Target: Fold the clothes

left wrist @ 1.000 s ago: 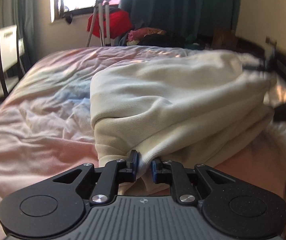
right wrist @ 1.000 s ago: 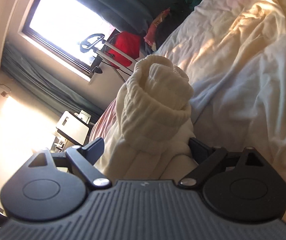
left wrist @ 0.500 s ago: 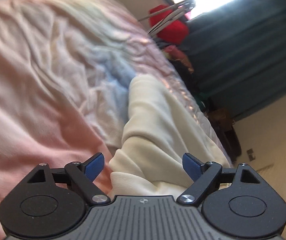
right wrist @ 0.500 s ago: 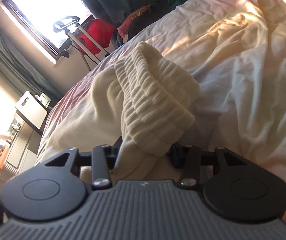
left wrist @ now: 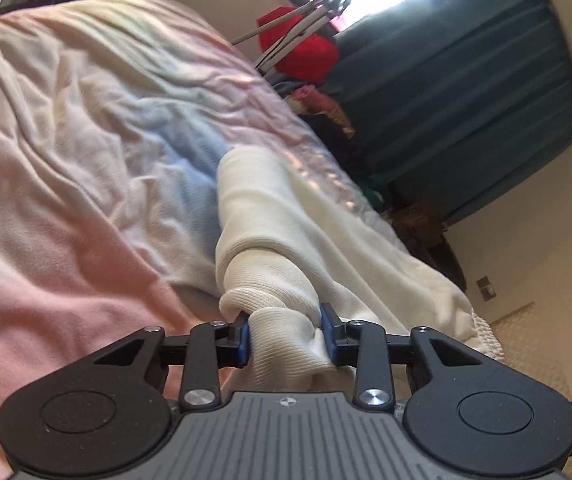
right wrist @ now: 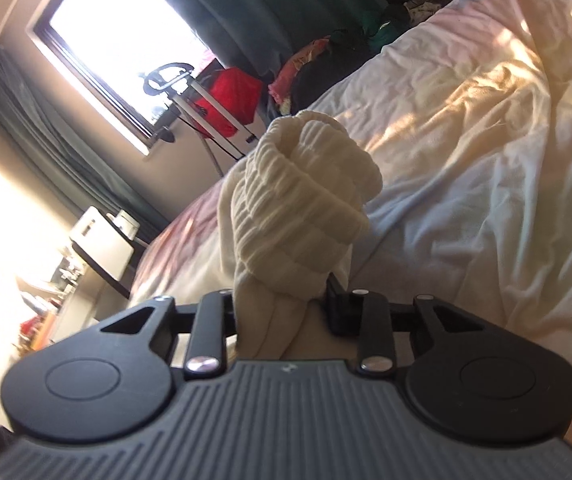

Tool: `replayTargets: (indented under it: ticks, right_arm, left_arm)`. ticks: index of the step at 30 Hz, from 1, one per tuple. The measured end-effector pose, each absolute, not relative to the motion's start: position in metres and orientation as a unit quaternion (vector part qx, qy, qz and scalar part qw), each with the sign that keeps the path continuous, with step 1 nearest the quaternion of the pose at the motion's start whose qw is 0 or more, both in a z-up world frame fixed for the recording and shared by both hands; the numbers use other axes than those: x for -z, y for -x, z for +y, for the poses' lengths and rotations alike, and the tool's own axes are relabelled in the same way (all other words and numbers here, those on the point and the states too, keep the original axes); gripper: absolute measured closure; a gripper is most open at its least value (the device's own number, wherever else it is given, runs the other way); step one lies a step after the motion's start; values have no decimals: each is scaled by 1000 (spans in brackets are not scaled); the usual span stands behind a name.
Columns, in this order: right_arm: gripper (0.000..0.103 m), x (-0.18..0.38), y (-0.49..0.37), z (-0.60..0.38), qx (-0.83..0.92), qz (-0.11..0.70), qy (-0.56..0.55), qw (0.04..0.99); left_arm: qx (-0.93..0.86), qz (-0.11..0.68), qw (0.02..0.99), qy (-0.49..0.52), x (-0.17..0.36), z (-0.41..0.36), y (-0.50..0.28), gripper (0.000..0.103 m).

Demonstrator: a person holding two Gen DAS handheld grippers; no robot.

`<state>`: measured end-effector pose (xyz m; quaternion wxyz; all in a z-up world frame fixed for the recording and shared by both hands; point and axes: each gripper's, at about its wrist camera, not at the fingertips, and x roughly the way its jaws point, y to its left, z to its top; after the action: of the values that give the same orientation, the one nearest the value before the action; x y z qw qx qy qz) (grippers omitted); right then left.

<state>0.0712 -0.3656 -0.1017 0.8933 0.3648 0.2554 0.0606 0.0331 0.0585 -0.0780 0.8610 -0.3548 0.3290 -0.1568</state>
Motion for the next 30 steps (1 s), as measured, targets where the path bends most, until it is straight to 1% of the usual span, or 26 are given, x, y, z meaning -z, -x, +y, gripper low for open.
replayTargets:
  ticks: [6,9,17,21,24,27,30]
  right_arm:
    - [70,65,-58,-407,-56,233,-401,884]
    - [70,40,-66,-429,-43,213,-383,898]
    - [71,-2,-130,-546,48,167,-398,901]
    - [71,-4,-164,-599,97,162,-384,904]
    - [71,14,-181,-631,123,165,-392,897]
    - [71,50,-189,-649,138,177,-399,889]
    - [71,98,-170,-651,145,179,-423,876]
  left_arm:
    - [186,283,867,366,26,11,-43,72]
    - [179,271,873,364,3,-35,-77,73]
    - [215,307,867,329,-35,-195,-206,74]
    - [228,333,865,299,-32,-270,-254,74]
    - [242,345,866,269,-8,-306,-276,74]
    - [259,346,864,256,30,-324,-289,73]
    - [266,347,869,230,59,-317,-276,72]
